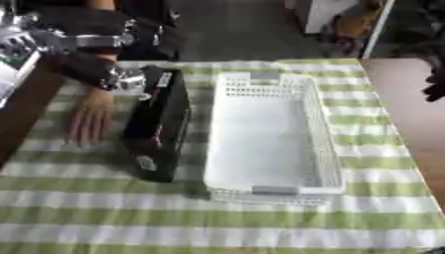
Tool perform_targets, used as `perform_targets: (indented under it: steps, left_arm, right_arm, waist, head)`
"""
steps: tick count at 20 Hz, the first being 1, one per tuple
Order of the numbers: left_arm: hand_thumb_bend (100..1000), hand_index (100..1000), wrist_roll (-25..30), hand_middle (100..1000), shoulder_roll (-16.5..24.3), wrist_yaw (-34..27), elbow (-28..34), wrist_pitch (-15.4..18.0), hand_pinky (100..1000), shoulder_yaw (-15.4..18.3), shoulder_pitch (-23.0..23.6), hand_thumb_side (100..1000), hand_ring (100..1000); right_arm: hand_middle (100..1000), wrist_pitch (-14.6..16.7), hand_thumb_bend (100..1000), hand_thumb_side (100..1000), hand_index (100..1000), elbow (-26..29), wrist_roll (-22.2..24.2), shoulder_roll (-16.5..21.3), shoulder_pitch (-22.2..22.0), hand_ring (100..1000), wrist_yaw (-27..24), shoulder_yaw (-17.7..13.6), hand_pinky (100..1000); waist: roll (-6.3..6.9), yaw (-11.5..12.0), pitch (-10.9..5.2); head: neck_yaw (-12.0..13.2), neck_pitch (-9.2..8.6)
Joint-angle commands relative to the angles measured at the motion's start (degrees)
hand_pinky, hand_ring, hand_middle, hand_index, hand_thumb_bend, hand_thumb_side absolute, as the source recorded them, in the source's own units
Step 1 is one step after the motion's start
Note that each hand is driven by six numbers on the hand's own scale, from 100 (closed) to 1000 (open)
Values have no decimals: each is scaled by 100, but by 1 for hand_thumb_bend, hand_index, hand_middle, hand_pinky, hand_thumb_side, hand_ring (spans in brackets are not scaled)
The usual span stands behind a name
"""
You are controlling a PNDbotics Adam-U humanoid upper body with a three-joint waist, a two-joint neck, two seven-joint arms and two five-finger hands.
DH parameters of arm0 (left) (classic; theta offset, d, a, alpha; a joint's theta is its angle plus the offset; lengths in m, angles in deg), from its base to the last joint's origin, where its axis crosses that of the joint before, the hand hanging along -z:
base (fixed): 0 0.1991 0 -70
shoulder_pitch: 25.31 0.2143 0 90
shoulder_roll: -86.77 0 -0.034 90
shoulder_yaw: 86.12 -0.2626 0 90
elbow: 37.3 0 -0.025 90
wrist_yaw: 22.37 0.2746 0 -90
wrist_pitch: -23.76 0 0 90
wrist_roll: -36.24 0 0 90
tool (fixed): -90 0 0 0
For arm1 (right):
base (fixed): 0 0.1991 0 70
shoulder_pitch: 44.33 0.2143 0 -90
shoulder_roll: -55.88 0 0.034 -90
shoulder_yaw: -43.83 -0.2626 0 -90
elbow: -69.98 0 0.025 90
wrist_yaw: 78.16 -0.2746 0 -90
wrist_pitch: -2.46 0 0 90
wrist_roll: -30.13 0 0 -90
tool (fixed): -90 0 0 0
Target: Pick up objects on the table and place them in the box.
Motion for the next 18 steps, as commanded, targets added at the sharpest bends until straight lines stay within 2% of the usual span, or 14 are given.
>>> perform_targets:
  steps: [1, 10, 18]
  left_arm:
    - [664, 1000, 514, 1000, 174, 14, 40, 528, 995, 104, -71, 1000, 966]
    - [629, 1000, 531, 1000, 192, 45, 48, 533, 992, 97, -67, 1000, 967]
    - [617, 1000, 552, 1000, 201, 37, 38, 496, 987, 98, -58, 1000, 966]
  right_arm:
    - [590, 0, 239, 785, 727, 140, 9, 129, 33, 557, 9, -61, 512]
    - [590, -1, 242, 784, 726, 140, 18, 130, 35, 557, 24, -65, 511]
    - [590, 4, 241, 786, 726, 135, 40, 127, 31, 557, 21, -62, 511]
  waist:
    - [15, -15, -62]
    - [15, -18, -63]
    - [9, -14, -64]
  head:
    - [46, -81]
    - [-53, -57]
    - [-183, 89]
